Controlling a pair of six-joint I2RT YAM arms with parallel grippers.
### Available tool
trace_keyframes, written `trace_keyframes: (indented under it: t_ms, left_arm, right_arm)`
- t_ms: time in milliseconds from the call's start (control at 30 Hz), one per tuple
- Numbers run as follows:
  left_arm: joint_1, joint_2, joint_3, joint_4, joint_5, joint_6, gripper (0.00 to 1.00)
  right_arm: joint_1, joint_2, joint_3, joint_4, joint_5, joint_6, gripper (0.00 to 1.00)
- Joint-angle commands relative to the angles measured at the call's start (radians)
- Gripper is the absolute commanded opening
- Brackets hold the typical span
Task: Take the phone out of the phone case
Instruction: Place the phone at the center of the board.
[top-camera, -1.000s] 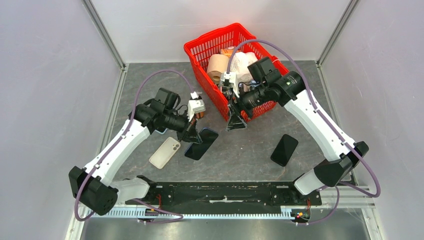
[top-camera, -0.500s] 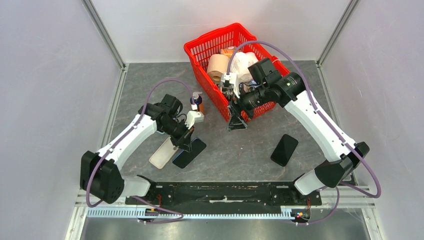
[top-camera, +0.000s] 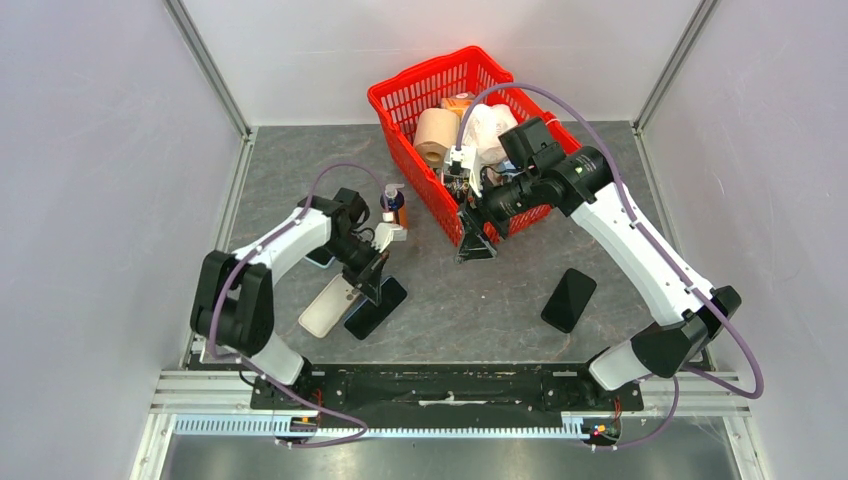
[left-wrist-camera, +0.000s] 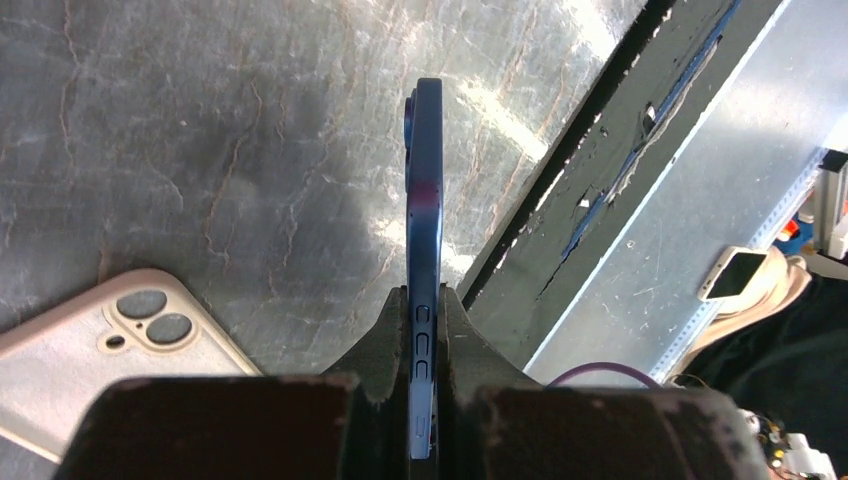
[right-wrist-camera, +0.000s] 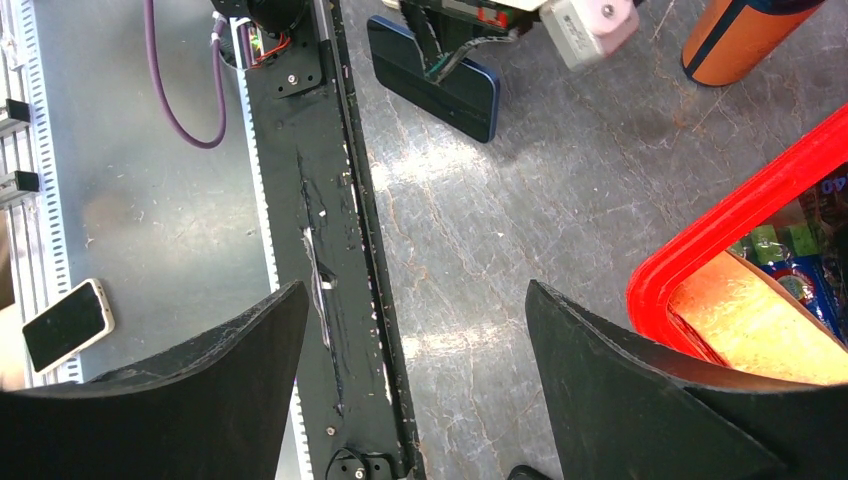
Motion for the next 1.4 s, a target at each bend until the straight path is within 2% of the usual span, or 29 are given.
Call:
trace_keyframes:
  t_ms: [0,300,400,600,767,1033,1233,1367]
  left_arm:
    - [0.002,0.08,0.082,0.019,0.043,-0.067,0.02]
    - [0.004,0.186,0.08,0.115,0.012,-0.205,0.02]
    - [0.005,0.201,0.077,0.127,0.011,-0.221,0.05]
    - [0.021,0.204,0.072,0.145,-0.069,-0.235,0.25]
    - [0.025,0.198,0.065,0.142,-0.073,-0.226,0.36]
    - [0.024,0.115,0.06,0.104,-0.069,-0.196,0.48]
    - [0.024,0.005,0.056,-0.003,-0.067,-0.068,0.51]
    - [0.025,-0.099,0.043,-0.053,-0.126,0.01,0.51]
  right_arm:
    - [-0.002,-0.004,0.006,0.032,0.005,0.004,0.86]
    - [-0.002,-0.01,-0.017,0.041,0.021,0.002,0.87]
    - [-0.002,-0.005,-0.013,0.04,0.015,0.003,0.87]
    - [-0.002,-0.004,-0.014,0.04,0.017,0.004,0.88]
    - [-0.002,-0.016,-0.028,0.043,0.03,-0.001,0.88]
    - [-0.003,-0.028,-0.04,0.048,0.043,-0.002,0.88]
    - [-0.003,-0.018,-0.032,0.048,0.038,-0.002,0.88]
    - [-0.003,-0.005,-0.021,0.048,0.043,0.007,0.89]
